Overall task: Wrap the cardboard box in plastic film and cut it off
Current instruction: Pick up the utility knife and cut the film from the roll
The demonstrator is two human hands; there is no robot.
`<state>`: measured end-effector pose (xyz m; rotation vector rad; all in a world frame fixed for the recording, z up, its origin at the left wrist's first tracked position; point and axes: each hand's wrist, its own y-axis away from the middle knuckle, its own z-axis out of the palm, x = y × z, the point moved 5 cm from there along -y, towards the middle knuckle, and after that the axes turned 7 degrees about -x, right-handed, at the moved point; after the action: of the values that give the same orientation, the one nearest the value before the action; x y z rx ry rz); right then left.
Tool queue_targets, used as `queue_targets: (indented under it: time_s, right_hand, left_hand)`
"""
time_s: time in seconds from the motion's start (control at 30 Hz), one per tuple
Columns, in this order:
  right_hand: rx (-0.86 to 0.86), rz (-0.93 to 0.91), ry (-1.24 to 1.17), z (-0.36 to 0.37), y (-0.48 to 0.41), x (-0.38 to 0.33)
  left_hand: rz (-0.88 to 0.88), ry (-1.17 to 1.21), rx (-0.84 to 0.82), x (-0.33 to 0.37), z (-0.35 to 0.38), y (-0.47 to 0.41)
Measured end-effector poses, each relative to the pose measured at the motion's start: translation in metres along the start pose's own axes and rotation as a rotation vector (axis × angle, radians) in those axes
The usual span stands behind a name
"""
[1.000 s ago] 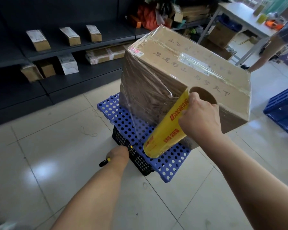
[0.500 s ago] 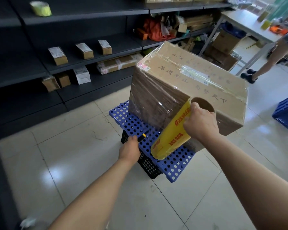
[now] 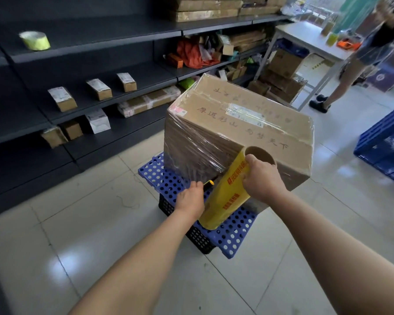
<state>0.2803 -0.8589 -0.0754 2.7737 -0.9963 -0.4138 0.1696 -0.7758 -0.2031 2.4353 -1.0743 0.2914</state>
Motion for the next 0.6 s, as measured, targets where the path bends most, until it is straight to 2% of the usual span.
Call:
queue_targets:
  time_s: [0.2,0.33,0.47,0.53,0.6]
  right_hand:
    - [0.024,0.01,-0.005,-0.002,0.001,0.006]
    - [0.031,0.031,-0.004,-0.005,0.001,0.01]
    - [0.024,0.031,-0.02,-0.003,0.001,0.002]
    - [0.016,0.023,-0.014,-0.002,0.002,0.001]
    - [0.017,0.027,-0.012,-0.003,0.003,0.003]
  left_hand:
    - [-0.126,-0.108,-0.178,-0.04,0.02,0.005]
    - [-0.079,0.038,-0.015,-0.038,0.003,0.018]
    - [0.135,0.085,0.225,0.0,-0.037,0.021]
    - [0.166,0.068,0.251,0.014,-0.046,0.016]
    - [0.128,-0.001,0.166,0.019,-0.042,0.008]
